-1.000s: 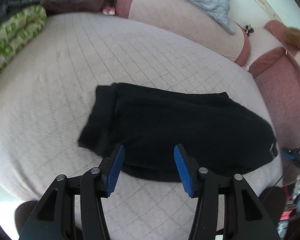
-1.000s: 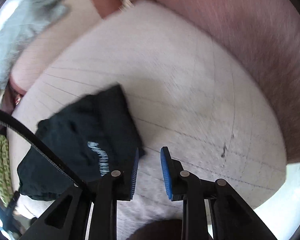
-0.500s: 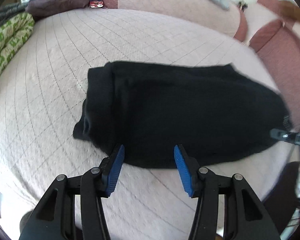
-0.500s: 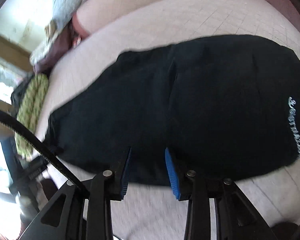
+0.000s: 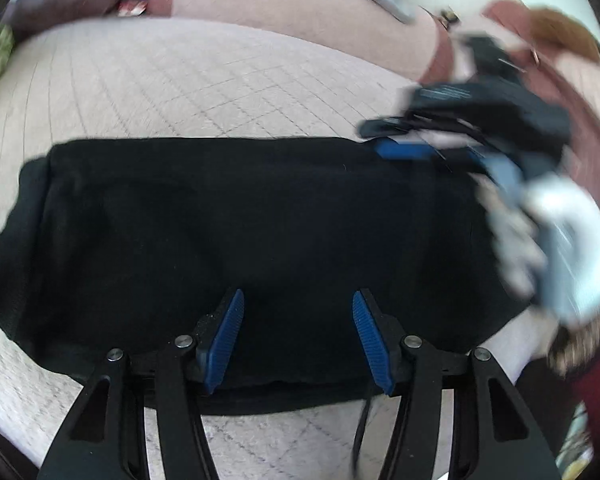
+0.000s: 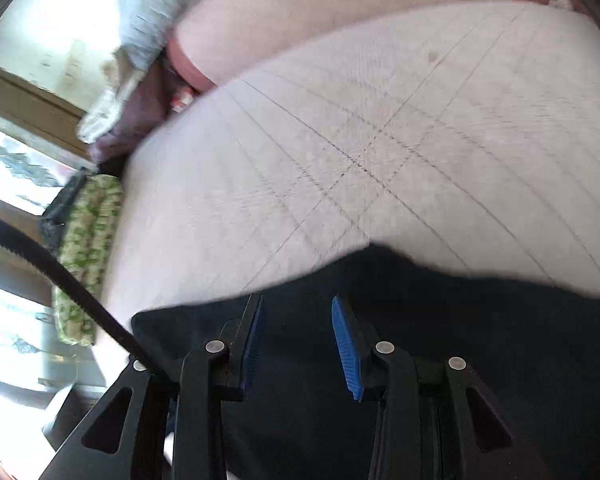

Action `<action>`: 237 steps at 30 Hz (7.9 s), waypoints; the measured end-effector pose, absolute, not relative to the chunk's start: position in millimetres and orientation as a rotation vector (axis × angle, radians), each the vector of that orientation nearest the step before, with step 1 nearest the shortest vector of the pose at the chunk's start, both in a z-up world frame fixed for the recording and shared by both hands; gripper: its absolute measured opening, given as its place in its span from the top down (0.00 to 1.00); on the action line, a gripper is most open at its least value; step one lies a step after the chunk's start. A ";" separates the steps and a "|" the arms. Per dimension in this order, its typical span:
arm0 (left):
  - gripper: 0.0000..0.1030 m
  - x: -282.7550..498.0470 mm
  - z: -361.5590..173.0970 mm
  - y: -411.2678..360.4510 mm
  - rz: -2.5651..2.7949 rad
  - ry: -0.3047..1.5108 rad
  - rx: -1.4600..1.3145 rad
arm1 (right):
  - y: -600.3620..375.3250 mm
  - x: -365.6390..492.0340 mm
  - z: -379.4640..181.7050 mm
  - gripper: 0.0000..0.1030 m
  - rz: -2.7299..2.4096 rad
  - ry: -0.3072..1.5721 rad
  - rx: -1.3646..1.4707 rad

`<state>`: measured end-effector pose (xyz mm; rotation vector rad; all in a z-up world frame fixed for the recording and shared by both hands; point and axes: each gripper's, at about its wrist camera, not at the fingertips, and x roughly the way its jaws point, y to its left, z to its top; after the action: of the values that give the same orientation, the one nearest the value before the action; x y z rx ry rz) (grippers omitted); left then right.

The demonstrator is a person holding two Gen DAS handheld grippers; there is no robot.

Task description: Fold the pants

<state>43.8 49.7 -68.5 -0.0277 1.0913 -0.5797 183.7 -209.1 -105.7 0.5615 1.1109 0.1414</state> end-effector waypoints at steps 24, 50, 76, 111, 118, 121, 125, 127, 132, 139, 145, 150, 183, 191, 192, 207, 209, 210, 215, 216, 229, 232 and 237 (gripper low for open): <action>0.41 2.0 -5.0 191.3 -0.302 0.980 -0.225 | -178.2 -118.3 -43.1 0.04 -0.190 0.650 0.244; 0.87 83.6 -38.1 171.3 -0.349 1.056 -0.335 | -134.4 -71.7 -90.8 0.05 0.077 0.890 0.416; 0.46 42.2 6.6 51.1 -0.590 1.001 -0.162 | -209.6 -96.2 -77.3 0.07 0.058 0.792 0.581; 0.45 60.1 -52.3 57.3 -0.531 1.145 -0.171 | -207.0 2.0 -93.1 0.76 0.045 0.926 0.604; 0.44 61.0 -61.7 54.6 -0.520 1.131 -0.132 | -186.9 4.0 -80.6 0.61 0.192 0.882 0.620; 0.44 59.5 -52.4 64.4 -0.525 1.158 -0.168 | -184.9 16.4 -106.9 0.52 0.134 0.995 0.593; 0.43 51.3 -31.3 67.7 -0.535 1.119 -0.115 | -209.9 -11.8 -106.6 0.52 0.120 0.929 0.696; 0.43 48.9 -20.4 59.5 -0.556 1.098 -0.059 | -228.3 -38.4 -95.7 0.52 0.100 0.877 0.733; 0.43 51.1 -5.0 -8.0 -0.691 1.120 0.032 | -316.1 -121.0 -58.4 0.32 -0.058 0.709 0.854; 0.39 60.0 14.9 -165.7 -0.941 1.105 0.225 | -405.3 -175.7 -90.0 0.23 -0.285 0.654 1.217; 0.39 80.3 -9.4 -287.9 -1.030 1.187 0.336 | -380.5 -143.3 -120.8 0.23 -0.367 0.687 1.217; 0.39 77.6 -44.5 -360.1 -1.133 1.247 0.563 | -372.1 -126.0 -132.9 0.22 -0.334 0.645 1.181; 0.69 190.6 -36.2 37.9 -0.867 1.248 -0.371 | -100.0 2.5 -62.6 0.70 0.159 0.881 0.384; 0.58 201.0 -64.8 97.0 -0.783 1.293 -0.555 | -62.1 18.7 -62.9 0.28 0.287 0.888 0.285; 0.58 201.9 -67.1 102.9 -0.773 1.294 -0.575 | -58.5 16.2 -62.2 0.27 0.300 0.887 0.282; 0.49 175.2 -26.5 157.3 -0.677 1.197 -0.543 | -100.6 -37.9 -54.5 0.26 0.311 0.869 0.329; 0.49 160.4 -4.3 137.2 -0.750 1.155 -0.497 | -119.3 -47.8 -49.7 0.26 0.284 0.843 0.358; 0.48 156.1 0.8 127.8 -0.775 1.147 -0.482 | -132.9 -50.3 -47.5 0.25 0.255 0.828 0.382; 0.44 151.1 -12.8 64.1 -0.799 1.189 -0.387 | -182.1 -32.6 -44.7 0.25 0.161 0.792 0.506; 0.44 152.0 -21.3 58.6 -0.770 1.200 -0.373 | -193.8 -22.6 -46.1 0.25 0.147 0.790 0.542; 0.45 138.9 -57.2 68.8 -0.715 1.154 -0.295 | -192.7 137.8 -96.5 0.26 -0.140 1.055 0.163; 0.44 137.6 -49.6 72.1 -0.694 1.168 -0.318 | -220.1 123.3 -79.0 0.26 -0.143 0.980 0.319; 0.44 104.3 -22.4 82.8 -0.609 1.128 -0.242 | -245.0 36.4 -51.7 0.24 -0.124 0.867 0.409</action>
<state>104.3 82.8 -22.4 -0.2419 1.1279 -0.6089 36.4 -245.0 -51.7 0.4090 0.8671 -0.1243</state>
